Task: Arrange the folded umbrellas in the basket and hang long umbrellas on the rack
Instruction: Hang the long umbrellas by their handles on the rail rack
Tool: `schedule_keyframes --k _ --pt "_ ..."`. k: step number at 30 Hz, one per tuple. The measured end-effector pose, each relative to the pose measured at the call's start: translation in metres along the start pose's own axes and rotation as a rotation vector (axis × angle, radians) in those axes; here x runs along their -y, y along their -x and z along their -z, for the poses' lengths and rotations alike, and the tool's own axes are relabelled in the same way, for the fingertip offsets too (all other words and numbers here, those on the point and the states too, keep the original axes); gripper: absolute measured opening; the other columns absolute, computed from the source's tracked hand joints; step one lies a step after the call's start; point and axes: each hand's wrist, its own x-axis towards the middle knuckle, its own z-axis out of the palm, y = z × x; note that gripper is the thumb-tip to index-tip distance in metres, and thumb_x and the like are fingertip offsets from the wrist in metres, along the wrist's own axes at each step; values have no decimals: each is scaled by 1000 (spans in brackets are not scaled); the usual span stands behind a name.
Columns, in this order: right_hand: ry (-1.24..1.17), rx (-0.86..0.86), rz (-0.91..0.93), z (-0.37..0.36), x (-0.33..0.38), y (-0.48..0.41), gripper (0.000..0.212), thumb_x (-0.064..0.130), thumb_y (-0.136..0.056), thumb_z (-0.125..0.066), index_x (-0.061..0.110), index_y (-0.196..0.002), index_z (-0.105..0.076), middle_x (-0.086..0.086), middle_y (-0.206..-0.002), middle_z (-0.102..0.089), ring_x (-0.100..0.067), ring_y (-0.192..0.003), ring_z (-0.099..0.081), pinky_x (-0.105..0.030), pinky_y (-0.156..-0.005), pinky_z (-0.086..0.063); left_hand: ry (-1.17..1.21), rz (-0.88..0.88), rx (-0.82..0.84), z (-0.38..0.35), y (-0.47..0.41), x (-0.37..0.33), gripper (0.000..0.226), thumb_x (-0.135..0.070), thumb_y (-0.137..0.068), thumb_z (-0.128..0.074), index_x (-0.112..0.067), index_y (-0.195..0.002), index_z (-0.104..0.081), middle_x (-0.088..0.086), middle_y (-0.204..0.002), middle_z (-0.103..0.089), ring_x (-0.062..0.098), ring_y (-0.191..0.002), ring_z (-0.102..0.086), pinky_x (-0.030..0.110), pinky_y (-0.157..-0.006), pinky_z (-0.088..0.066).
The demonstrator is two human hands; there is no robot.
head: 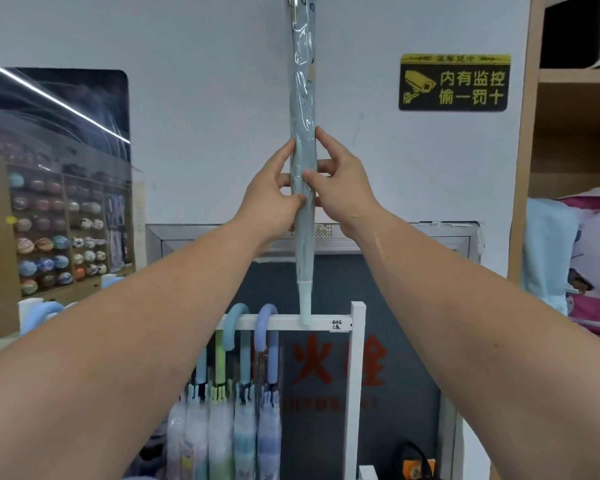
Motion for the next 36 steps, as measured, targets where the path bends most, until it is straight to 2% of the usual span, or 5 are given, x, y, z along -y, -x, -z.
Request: schedule_keyframes --k 9,19,24,31,36 --pt "11 -10 4 -7 -5 -8 73 8 -91 -61 47 -148 -39 -2 -106 -72 -18 -97 -73 -43 -84 -62 -24 -9 -68 -4 -8 7 85 1 -90 -58 -55 -148 -32 -6 -111 -72 19 -95 -74 44 -81 -63" --pt "-7 72 -114 -16 -54 55 74 6 -95 -59 47 -151 -35 -2 -105 -71 -18 -88 -72 -30 -76 -60 -28 115 -34 -20 42 61 87 0 -94 -60 -57 -150 -26 -6 -108 -71 14 -79 -72 29 -66 -56" --pt "-46 126 -197 -14 -60 73 46 26 -99 -60 32 -143 -47 -6 -108 -71 -14 -98 -71 -28 -81 -55 -75 149 16 -23 60 77 93 -3 -90 -66 -57 -151 -21 -8 -106 -73 11 -80 -70 25 -64 -52" --pt "96 244 -220 -14 -77 88 39 36 -95 -61 28 -131 -50 0 -116 -70 -21 -106 -69 -50 -91 -58 -92 201 144 -13 70 94 68 0 -83 -66 -44 -134 -55 -5 -96 -78 15 -92 -74 49 -89 -60" --pt "159 271 -215 -14 -88 103 39 29 -99 -61 27 -136 -48 2 -113 -71 -10 -89 -64 -26 -71 -46 10 196 44 -16 65 80 50 -10 -88 -65 -39 -128 -56 -8 -104 -77 5 -98 -72 32 -94 -56"
